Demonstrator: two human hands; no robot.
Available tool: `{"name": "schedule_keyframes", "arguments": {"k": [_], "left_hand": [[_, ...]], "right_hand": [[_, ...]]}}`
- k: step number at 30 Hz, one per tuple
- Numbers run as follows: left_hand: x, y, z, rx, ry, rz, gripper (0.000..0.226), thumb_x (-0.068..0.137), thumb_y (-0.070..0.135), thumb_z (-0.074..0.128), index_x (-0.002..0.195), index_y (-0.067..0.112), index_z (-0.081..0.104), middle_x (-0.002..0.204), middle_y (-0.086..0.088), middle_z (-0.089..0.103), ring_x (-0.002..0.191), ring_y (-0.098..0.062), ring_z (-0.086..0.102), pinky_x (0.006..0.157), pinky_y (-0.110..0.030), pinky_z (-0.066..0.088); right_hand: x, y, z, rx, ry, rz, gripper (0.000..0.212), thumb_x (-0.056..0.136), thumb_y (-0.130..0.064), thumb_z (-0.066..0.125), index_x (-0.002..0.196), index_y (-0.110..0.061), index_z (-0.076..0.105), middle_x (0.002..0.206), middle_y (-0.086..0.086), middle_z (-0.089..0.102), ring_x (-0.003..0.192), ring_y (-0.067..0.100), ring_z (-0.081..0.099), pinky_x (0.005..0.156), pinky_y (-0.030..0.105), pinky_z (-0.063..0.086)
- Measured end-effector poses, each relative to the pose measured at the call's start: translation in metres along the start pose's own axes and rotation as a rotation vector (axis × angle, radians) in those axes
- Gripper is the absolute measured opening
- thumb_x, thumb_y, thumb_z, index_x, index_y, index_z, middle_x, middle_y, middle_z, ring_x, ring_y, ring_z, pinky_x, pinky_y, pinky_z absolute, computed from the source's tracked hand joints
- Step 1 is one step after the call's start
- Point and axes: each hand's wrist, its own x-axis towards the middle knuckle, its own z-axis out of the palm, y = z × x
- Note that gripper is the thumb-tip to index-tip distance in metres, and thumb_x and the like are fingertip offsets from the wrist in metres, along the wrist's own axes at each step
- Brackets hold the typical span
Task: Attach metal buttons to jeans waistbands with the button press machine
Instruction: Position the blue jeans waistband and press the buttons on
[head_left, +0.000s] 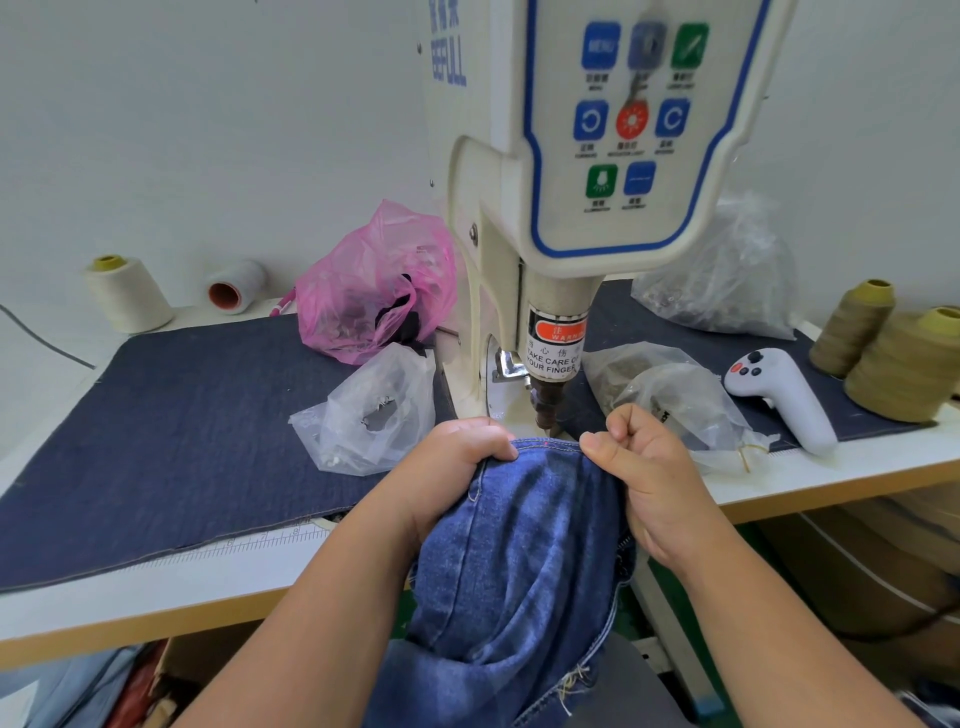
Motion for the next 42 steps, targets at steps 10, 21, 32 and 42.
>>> {"name": "schedule_keyframes", "arguments": {"k": [10,21,32,42], "left_hand": [[0.002,-0.0011,0.0001,-0.032,0.0,-0.014,0.021,0.06,0.024,0.061,0.075,0.01,0.061,0.071,-0.004,0.053,0.06,-0.012,0.049,0.052,-0.019,0.042],[0.0,0.0003,0.0013,-0.036,0.001,0.005,0.011,0.073,0.016,0.063,0.08,0.008,0.059,0.074,-0.007,0.049,0.056,-0.01,0.046,0.047,-0.013,0.037],[-0.0013,0.0019,0.0006,0.004,0.006,-0.023,0.025,0.06,0.025,0.06,0.079,0.009,0.06,0.076,-0.007,0.052,0.071,-0.018,0.047,0.061,-0.028,0.038],[0.0037,-0.0021,-0.0012,-0.023,0.003,0.006,0.012,0.059,0.024,0.061,0.066,0.014,0.061,0.063,0.003,0.054,0.053,-0.007,0.049,0.047,-0.011,0.04]], "right_hand": [[0.0003,0.0005,-0.0009,0.008,-0.013,-0.002,0.029,0.077,-0.02,0.071,0.062,-0.034,0.05,0.06,-0.011,0.045,0.059,0.005,0.045,0.058,0.016,0.043],[0.0,-0.0007,-0.0019,0.018,-0.019,0.019,0.029,0.075,-0.022,0.072,0.062,-0.035,0.05,0.062,-0.008,0.044,0.061,0.007,0.044,0.064,0.025,0.039],[0.0006,0.0008,-0.0027,-0.015,-0.004,0.025,0.026,0.065,-0.037,0.078,0.063,-0.035,0.051,0.063,-0.008,0.045,0.063,0.008,0.045,0.068,0.03,0.037],[0.0009,0.0007,-0.0011,0.001,0.003,0.006,0.028,0.075,-0.022,0.071,0.062,-0.034,0.05,0.063,-0.009,0.044,0.062,0.007,0.044,0.066,0.027,0.037]]}}
